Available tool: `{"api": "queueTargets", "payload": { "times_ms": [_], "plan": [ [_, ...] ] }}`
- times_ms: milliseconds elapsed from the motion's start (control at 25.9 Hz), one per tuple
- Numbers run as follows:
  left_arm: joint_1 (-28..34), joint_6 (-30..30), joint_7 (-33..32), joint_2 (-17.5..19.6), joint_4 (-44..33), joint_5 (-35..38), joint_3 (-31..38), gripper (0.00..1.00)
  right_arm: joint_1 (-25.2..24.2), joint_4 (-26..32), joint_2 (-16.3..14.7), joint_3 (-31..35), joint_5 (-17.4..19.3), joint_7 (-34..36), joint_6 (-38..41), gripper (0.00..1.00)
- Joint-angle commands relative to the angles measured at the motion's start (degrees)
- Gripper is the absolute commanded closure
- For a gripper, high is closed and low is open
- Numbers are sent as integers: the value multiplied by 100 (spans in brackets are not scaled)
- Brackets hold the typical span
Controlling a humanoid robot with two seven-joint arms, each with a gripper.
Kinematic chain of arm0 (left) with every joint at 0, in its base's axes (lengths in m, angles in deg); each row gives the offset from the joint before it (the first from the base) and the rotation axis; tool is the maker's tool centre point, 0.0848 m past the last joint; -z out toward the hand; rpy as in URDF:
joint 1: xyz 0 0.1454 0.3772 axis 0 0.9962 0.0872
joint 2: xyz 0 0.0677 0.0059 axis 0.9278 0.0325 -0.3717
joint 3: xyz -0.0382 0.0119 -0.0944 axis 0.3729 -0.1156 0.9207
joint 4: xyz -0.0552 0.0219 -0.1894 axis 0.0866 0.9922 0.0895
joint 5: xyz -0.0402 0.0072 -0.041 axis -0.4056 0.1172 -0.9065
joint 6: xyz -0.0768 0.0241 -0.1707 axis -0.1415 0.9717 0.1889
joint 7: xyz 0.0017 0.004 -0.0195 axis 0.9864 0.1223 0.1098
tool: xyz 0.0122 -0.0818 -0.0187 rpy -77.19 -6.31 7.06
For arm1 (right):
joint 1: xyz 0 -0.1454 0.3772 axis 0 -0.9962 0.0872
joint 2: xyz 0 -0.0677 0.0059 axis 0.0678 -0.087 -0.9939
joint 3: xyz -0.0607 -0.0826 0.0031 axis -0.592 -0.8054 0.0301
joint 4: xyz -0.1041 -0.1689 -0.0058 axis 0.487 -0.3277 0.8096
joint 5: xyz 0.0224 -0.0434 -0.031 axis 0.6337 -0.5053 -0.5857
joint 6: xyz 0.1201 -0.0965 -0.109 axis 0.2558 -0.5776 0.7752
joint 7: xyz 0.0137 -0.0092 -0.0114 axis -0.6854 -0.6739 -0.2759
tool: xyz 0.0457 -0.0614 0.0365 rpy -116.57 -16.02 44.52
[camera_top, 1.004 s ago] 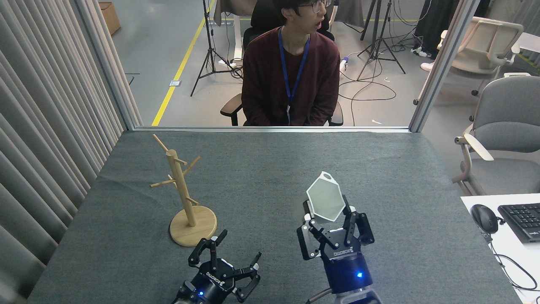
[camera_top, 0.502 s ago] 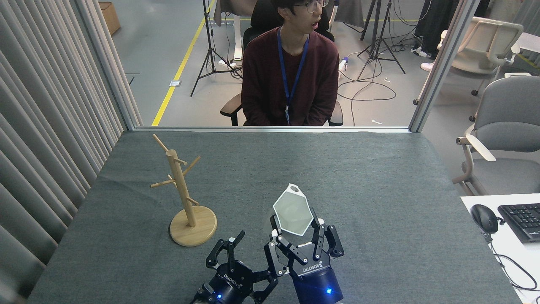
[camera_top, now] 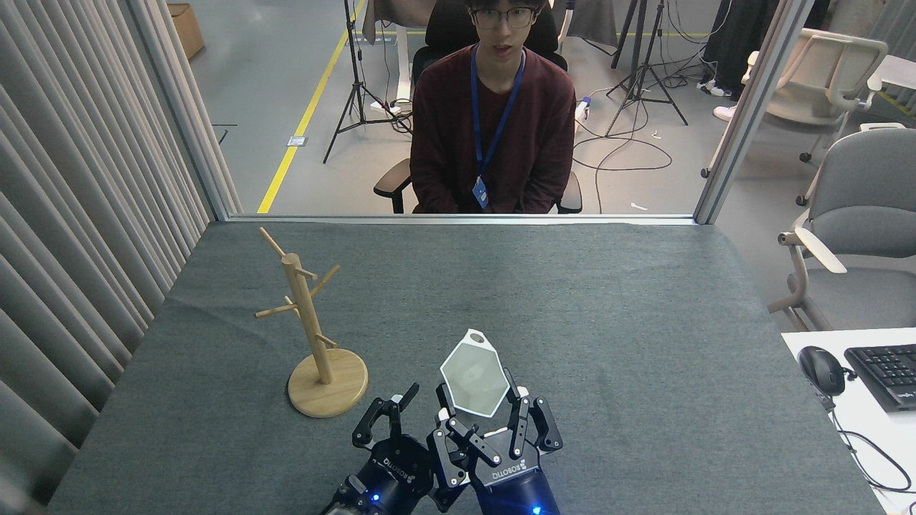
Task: Hang cup on storage rack
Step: 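Grasp the cup with the left gripper and release it from the right gripper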
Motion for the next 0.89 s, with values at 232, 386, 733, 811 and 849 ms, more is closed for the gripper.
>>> {"api": "queueTargets", "payload": {
  "times_ms": [232,386,733,811,849],
  "plan": [
    [-14,1,0,0,-77,1,0,1,-31,-157,40,-244,-45,92,-144,29],
    [-14,1,26,-9,-77,9,0,7,-31,-192,48,-270,-45,92,-153,29],
    [-84,1,26,18,-77,27,0,38,-31,-192,48,-279,-45,118,-153,29],
    [-84,1,26,18,-77,27,0,38,-31,-192,48,-279,-36,127,-153,22],
    [-84,1,26,18,-77,27,0,38,-31,-192,48,-279,-27,171,-153,9]
  ]
}}
